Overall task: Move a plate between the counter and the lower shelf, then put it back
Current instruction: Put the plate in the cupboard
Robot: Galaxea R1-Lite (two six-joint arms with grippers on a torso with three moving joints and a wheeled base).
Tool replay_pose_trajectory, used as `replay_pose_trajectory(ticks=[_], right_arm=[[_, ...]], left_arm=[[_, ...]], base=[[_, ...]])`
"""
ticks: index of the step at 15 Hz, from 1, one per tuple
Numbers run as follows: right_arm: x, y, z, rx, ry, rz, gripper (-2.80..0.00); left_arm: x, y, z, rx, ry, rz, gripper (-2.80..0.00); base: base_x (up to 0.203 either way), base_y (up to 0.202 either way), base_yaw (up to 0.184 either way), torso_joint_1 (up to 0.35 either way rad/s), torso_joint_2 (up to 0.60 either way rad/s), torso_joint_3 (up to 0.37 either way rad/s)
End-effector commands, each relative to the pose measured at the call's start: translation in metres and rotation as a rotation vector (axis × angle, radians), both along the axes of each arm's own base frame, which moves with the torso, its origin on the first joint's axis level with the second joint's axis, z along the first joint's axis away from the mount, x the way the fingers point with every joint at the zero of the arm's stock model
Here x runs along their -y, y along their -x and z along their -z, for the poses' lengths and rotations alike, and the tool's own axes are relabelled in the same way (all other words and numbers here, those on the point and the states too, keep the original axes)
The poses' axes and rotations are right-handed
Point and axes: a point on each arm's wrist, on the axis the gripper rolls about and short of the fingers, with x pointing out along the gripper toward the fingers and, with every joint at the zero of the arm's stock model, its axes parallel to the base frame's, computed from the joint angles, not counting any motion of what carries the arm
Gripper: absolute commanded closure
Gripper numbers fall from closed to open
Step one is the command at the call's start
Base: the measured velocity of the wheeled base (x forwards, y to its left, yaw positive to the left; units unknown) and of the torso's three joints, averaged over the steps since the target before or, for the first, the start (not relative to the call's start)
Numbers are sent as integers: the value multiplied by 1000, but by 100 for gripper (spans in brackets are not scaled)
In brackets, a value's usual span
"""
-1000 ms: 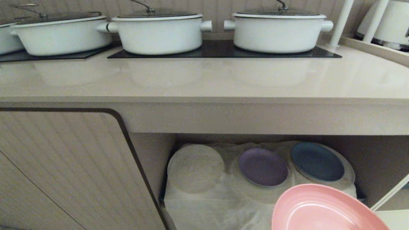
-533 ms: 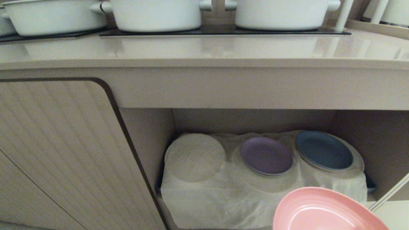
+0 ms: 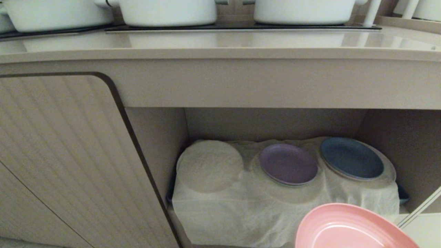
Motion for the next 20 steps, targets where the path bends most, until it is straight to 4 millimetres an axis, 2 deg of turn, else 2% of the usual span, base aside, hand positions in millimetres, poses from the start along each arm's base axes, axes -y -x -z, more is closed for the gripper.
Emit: replay_pose_trajectory(ticks=[1, 14, 18, 20], right_arm=[[0, 1, 0, -7, -2, 0, 0], [0, -2, 6, -26, 6, -1, 0], [-3, -13, 10, -21, 1, 0, 0], [-5, -24, 12, -27, 4, 0, 0]], left_arm=[[0, 0, 0, -1, 1, -2, 0], [0, 0, 0, -1, 1, 0, 0], [0, 0, 0, -1, 1, -1, 0], [0, 0, 0, -1, 1, 0, 0]], base=[[0, 0, 0, 0, 0, 0], [0, 0, 0, 0, 0, 0], [0, 0, 0, 0, 0, 0], [0, 0, 0, 0, 0, 0]])
